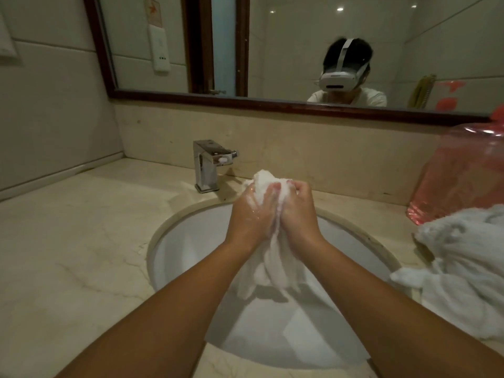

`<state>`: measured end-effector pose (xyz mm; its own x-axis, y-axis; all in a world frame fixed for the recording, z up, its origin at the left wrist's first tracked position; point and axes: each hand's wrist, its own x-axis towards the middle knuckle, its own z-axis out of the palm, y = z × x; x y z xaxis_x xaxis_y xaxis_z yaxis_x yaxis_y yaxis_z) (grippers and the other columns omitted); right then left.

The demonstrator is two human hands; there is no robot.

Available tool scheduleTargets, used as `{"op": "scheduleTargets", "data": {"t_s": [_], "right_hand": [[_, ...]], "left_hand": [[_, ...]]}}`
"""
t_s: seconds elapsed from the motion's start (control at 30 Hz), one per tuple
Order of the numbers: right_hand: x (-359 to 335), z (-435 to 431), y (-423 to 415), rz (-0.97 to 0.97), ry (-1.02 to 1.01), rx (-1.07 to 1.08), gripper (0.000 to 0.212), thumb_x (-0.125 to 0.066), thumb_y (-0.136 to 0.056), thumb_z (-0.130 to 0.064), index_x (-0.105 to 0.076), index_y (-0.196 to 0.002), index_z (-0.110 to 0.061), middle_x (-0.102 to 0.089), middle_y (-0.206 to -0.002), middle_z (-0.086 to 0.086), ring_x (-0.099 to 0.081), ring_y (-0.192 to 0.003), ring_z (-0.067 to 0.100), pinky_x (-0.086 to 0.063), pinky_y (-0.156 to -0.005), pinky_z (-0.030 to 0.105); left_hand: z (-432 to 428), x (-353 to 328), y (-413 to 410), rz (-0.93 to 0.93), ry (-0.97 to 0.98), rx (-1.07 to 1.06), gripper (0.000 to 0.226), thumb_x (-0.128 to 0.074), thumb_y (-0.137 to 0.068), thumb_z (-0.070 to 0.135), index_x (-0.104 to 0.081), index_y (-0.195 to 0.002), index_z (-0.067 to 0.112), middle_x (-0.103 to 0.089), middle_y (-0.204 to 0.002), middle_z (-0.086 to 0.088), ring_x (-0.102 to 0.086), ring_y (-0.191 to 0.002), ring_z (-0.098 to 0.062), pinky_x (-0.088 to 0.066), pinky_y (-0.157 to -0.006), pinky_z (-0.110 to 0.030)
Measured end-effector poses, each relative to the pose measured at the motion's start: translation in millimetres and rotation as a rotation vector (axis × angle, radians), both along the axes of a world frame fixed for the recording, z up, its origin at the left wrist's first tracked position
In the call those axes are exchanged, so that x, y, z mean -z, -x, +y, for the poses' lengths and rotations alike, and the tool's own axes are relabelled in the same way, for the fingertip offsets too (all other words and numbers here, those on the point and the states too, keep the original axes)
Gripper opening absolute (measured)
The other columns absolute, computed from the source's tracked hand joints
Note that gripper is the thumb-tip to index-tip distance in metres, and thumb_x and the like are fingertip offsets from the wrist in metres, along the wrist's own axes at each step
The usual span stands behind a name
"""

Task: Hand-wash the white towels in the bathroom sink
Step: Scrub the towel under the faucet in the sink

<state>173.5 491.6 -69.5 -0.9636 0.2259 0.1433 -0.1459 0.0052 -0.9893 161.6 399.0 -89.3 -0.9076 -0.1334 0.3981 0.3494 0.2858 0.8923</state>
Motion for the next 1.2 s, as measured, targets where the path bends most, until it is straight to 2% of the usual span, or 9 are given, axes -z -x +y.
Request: {"op": "scheduleTargets", "data": {"t_s": [0.1,0.23,0.37,0.5,0.6,0.67,0.83,1.07,1.2], "right_hand": [[12,1,-12,-0.040,-0.103,-0.073,0.023,-0.040,-0.112,-0.043,-0.052,-0.122,-0.025,-0.067,-0.111,0.001,-0.067,-0.101,0.018,-0.055,-0.087,0.040],[5,5,-8,0.045,-0.054,-0.009,0.026,-0.039,-0.114,-0.037,-0.053,-0.129,-0.021,-0.061,-0.110,-0.009,-0.060,-0.099,0.006,-0.048,-0.078,0.025],[12,-1,-3,-0.028,0.015,-0.009,0.042,-0.041,-0.111,-0.046,-0.040,-0.145,-0.022,-0.060,-0.133,0.002,-0.062,-0.119,0.020,-0.052,-0.106,0.045],[26,4,-6,0.107,-0.179,-0.271,0.061,-0.048,-0.111,-0.030,-0.019,-0.165,-0.033,-0.056,-0.145,-0.011,-0.057,-0.129,0.010,-0.048,-0.111,0.035],[28,7,0,0.175,-0.335,-0.279,0.065,-0.042,-0.113,-0.032,-0.005,-0.167,-0.040,-0.021,-0.172,-0.013,-0.029,-0.155,0.007,-0.031,-0.126,0.033],[22,5,6,0.041,-0.193,-0.170,0.051,-0.041,-0.112,-0.042,-0.016,-0.156,-0.035,-0.036,-0.165,0.003,-0.044,-0.145,0.020,-0.040,-0.122,0.044],[19,9,14,-0.217,0.202,-0.139,0.045,-0.057,-0.105,-0.044,-0.041,-0.140,-0.021,-0.067,-0.124,0.011,-0.073,-0.108,0.030,-0.062,-0.093,0.056],[27,10,4,0.092,-0.313,-0.199,0.051,-0.032,-0.113,-0.049,-0.019,-0.162,-0.043,-0.037,-0.162,-0.008,-0.037,-0.146,0.012,-0.034,-0.121,0.039],[28,10,13,-0.153,-0.098,-0.114,0.051,-0.040,-0.110,-0.048,-0.030,-0.152,-0.020,-0.058,-0.128,0.004,-0.062,-0.110,0.023,-0.053,-0.094,0.041]], "left_hand": [[-10,2,6,-0.010,0.051,-0.076,0.043,-0.049,-0.106,0.052,-0.059,-0.078,0.021,-0.060,-0.066,0.007,-0.058,-0.061,-0.008,-0.036,-0.052,-0.015],[-8,3,1,0.038,-0.002,0.018,0.033,-0.054,-0.104,0.052,-0.066,-0.094,0.022,-0.071,-0.079,0.006,-0.068,-0.070,-0.002,-0.046,-0.061,-0.015],[-3,5,8,-0.094,-0.079,-0.045,0.053,-0.052,-0.100,0.064,-0.070,-0.094,0.015,-0.075,-0.083,-0.002,-0.072,-0.079,-0.016,-0.053,-0.069,-0.029],[-14,2,11,-0.329,-0.307,-0.131,0.062,-0.048,-0.092,0.075,-0.073,-0.097,0.019,-0.078,-0.091,-0.004,-0.075,-0.088,-0.025,-0.061,-0.089,-0.046],[-18,0,12,-0.330,-0.450,-0.065,0.064,-0.057,-0.081,0.074,-0.076,-0.102,0.016,-0.080,-0.093,-0.007,-0.078,-0.090,-0.030,-0.061,-0.092,-0.055],[-16,1,11,-0.300,-0.535,-0.019,0.073,-0.065,-0.069,0.077,-0.075,-0.108,0.016,-0.080,-0.098,-0.008,-0.078,-0.094,-0.031,-0.059,-0.095,-0.059],[-3,3,-4,-0.213,-0.211,0.070,0.060,-0.058,-0.093,0.070,-0.057,-0.134,0.027,-0.072,-0.116,0.003,-0.072,-0.106,-0.020,-0.058,-0.098,-0.050],[0,2,1,-0.220,-0.289,-0.057,0.046,-0.045,-0.103,0.063,-0.060,-0.126,0.026,-0.073,-0.109,0.002,-0.072,-0.100,-0.018,-0.059,-0.094,-0.046],[-6,2,0,-0.126,0.054,-0.097,0.046,-0.051,-0.104,0.053,-0.050,-0.126,0.013,-0.066,-0.114,0.000,-0.065,-0.099,-0.017,-0.051,-0.084,-0.036]]}}
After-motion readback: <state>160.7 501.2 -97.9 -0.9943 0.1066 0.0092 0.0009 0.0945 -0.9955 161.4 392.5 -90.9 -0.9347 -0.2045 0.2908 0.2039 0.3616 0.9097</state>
